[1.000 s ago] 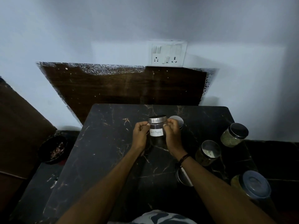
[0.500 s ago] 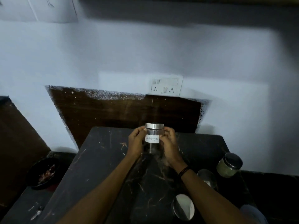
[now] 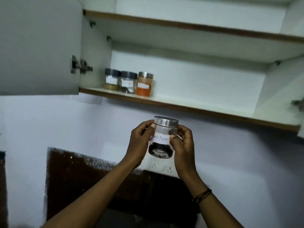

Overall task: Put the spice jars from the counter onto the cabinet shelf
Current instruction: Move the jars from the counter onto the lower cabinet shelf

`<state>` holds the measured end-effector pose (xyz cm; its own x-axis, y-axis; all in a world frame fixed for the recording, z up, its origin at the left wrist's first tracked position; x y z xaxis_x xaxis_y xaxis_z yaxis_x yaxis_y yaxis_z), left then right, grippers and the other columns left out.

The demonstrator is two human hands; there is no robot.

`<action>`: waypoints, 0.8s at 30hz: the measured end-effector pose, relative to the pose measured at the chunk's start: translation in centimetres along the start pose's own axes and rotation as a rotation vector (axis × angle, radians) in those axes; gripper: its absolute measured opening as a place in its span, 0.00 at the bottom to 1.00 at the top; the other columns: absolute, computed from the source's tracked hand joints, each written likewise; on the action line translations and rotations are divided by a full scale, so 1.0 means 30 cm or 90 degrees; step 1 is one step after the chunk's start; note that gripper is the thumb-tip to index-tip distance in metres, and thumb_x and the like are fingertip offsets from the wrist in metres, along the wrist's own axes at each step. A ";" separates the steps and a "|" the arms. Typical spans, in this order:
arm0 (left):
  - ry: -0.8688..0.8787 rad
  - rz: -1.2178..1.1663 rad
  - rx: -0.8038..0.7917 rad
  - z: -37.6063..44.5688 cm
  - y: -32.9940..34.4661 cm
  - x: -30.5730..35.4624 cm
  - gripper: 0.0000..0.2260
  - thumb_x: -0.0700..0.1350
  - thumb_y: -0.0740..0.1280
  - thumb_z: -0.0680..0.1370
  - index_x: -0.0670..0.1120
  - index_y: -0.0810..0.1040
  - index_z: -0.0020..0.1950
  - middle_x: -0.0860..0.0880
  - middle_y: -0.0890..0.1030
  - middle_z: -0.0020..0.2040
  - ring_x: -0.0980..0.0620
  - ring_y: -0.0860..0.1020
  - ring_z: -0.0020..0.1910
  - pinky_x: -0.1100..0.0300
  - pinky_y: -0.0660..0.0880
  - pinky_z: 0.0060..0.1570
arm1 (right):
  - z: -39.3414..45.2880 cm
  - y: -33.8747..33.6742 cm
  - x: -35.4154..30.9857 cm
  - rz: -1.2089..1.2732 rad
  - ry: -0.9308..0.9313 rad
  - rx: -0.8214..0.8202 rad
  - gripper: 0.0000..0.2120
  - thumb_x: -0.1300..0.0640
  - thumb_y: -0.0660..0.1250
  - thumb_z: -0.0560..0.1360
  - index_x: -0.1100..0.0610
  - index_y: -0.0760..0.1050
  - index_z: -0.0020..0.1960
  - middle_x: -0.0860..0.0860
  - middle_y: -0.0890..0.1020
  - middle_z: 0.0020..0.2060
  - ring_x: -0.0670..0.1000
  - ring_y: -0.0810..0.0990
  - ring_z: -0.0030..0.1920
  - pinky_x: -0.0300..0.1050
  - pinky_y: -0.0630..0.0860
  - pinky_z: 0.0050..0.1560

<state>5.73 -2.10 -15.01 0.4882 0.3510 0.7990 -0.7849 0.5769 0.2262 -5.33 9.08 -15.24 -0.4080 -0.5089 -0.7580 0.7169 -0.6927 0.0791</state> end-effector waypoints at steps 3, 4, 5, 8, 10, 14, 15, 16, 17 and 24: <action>0.080 0.023 -0.022 0.081 0.038 0.161 0.13 0.53 0.65 0.79 0.50 0.83 0.59 0.51 0.86 0.52 0.55 0.83 0.52 0.60 0.79 0.49 | 0.110 0.017 -0.152 -0.001 -0.075 0.010 0.18 0.52 0.63 0.72 0.46 0.72 0.62 0.36 0.82 0.51 0.39 0.81 0.51 0.37 0.80 0.42; 0.092 0.019 -0.019 0.106 0.048 0.200 0.14 0.54 0.65 0.77 0.50 0.83 0.58 0.51 0.86 0.52 0.54 0.83 0.52 0.59 0.79 0.49 | 0.141 0.023 -0.186 0.007 -0.086 0.014 0.17 0.53 0.63 0.72 0.47 0.73 0.61 0.39 0.82 0.51 0.41 0.82 0.51 0.39 0.81 0.44; 0.101 0.008 -0.013 0.131 0.058 0.235 0.14 0.54 0.65 0.77 0.51 0.83 0.57 0.52 0.86 0.52 0.54 0.83 0.52 0.59 0.80 0.49 | 0.171 0.030 -0.217 0.015 -0.096 0.020 0.16 0.53 0.63 0.73 0.47 0.73 0.60 0.41 0.82 0.52 0.42 0.82 0.51 0.41 0.81 0.45; 0.126 -0.027 0.018 0.216 0.088 0.333 0.09 0.53 0.68 0.77 0.53 0.83 0.53 0.54 0.86 0.48 0.57 0.83 0.47 0.61 0.81 0.45 | 0.267 0.056 -0.294 -0.004 -0.119 0.053 0.11 0.52 0.64 0.74 0.44 0.71 0.56 0.47 0.82 0.54 0.46 0.82 0.51 0.42 0.80 0.46; 0.120 -0.032 0.048 0.277 0.102 0.372 0.08 0.52 0.68 0.79 0.50 0.83 0.53 0.51 0.85 0.48 0.54 0.83 0.46 0.59 0.80 0.44 | 0.334 0.072 -0.319 -0.041 -0.111 0.087 0.07 0.51 0.66 0.76 0.43 0.69 0.52 0.49 0.82 0.53 0.48 0.81 0.51 0.42 0.77 0.45; 0.090 0.004 0.081 0.392 0.121 0.397 0.11 0.53 0.66 0.80 0.47 0.81 0.52 0.43 0.84 0.51 0.42 0.83 0.52 0.44 0.81 0.54 | 0.466 0.106 -0.332 -0.092 -0.073 0.113 0.08 0.50 0.65 0.77 0.49 0.70 0.54 0.47 0.81 0.49 0.45 0.80 0.45 0.41 0.73 0.39; 0.091 0.027 0.082 0.419 0.124 0.396 0.11 0.53 0.65 0.81 0.47 0.81 0.53 0.44 0.84 0.49 0.42 0.83 0.52 0.43 0.81 0.53 | 0.496 0.114 -0.326 -0.109 -0.062 0.111 0.08 0.50 0.64 0.77 0.50 0.70 0.55 0.46 0.81 0.48 0.44 0.79 0.45 0.40 0.72 0.38; 0.093 0.044 0.079 0.447 0.126 0.395 0.11 0.52 0.64 0.82 0.46 0.81 0.53 0.45 0.84 0.48 0.42 0.83 0.51 0.44 0.81 0.52 | 0.525 0.122 -0.317 -0.127 -0.052 0.107 0.09 0.50 0.64 0.77 0.51 0.70 0.56 0.47 0.80 0.49 0.45 0.79 0.45 0.40 0.72 0.38; 0.090 0.055 0.070 0.479 0.127 0.390 0.12 0.50 0.63 0.82 0.45 0.81 0.54 0.46 0.83 0.47 0.43 0.82 0.49 0.46 0.81 0.49 | 0.555 0.130 -0.309 -0.147 -0.046 0.105 0.10 0.51 0.63 0.77 0.52 0.71 0.57 0.48 0.79 0.50 0.47 0.79 0.47 0.42 0.74 0.42; 0.016 0.134 0.028 0.651 0.119 0.299 0.09 0.41 0.61 0.80 0.42 0.80 0.46 0.50 0.77 0.38 0.49 0.75 0.39 0.58 0.71 0.37 | 0.711 0.157 -0.217 -0.271 -0.004 0.083 0.08 0.57 0.60 0.79 0.59 0.74 0.53 0.54 0.80 0.48 0.52 0.77 0.44 0.44 0.72 0.42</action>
<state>-0.14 -11.28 3.86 0.3209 0.4788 0.8172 -0.8861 0.4565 0.0805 -11.36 -1.76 3.86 -0.6555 -0.1667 -0.7366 0.4071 -0.8995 -0.1587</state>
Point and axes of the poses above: each hand's wrist, its own z-axis towards the middle knuckle, its own y-axis out of the palm, x = y × z, the point moved 5 cm from there along z, towards the middle knuckle
